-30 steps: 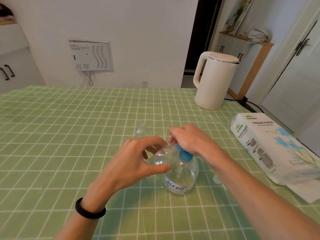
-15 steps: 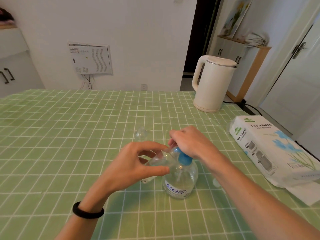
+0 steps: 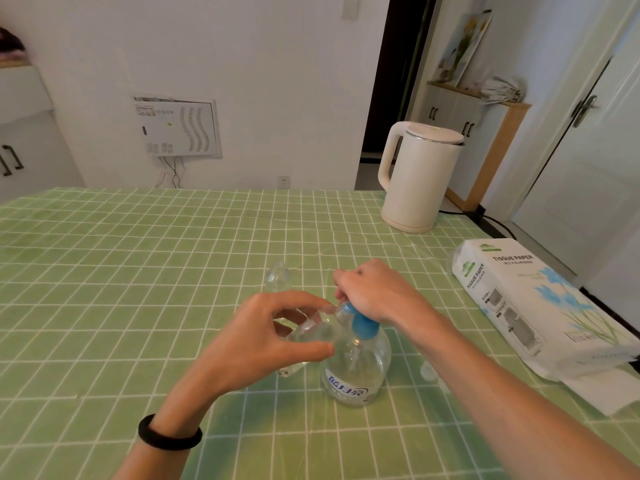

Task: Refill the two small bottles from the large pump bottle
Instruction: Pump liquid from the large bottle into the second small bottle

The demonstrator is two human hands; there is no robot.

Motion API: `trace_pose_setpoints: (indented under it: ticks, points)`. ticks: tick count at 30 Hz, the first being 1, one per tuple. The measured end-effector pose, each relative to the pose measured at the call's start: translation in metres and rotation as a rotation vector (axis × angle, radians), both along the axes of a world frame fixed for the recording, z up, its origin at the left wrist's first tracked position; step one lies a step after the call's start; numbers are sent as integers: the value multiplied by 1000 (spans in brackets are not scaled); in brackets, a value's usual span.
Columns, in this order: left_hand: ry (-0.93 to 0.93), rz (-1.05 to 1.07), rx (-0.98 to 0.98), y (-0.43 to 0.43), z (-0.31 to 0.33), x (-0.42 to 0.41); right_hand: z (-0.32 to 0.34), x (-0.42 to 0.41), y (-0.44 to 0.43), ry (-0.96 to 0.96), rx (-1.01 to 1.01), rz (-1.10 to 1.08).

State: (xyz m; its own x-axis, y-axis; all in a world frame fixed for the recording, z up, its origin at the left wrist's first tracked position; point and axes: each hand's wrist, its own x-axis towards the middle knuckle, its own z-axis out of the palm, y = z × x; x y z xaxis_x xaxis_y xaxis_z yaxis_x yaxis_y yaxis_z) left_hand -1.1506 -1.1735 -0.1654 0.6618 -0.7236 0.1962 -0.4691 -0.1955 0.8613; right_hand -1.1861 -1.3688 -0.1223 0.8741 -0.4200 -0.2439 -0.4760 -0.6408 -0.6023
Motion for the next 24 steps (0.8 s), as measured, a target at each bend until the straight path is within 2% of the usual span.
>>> trace_pose_setpoints:
  ticks: [6, 14, 24]
  points:
    - [-27, 16, 34, -1, -2, 1, -5, 0, 3, 45, 21, 8]
    - [-37, 31, 19, -1, 1, -1, 3, 1, 1, 22, -28, 13]
    - [-61, 40, 61, -1, 2, -2, -5, -1, 3, 9, 11, 9]
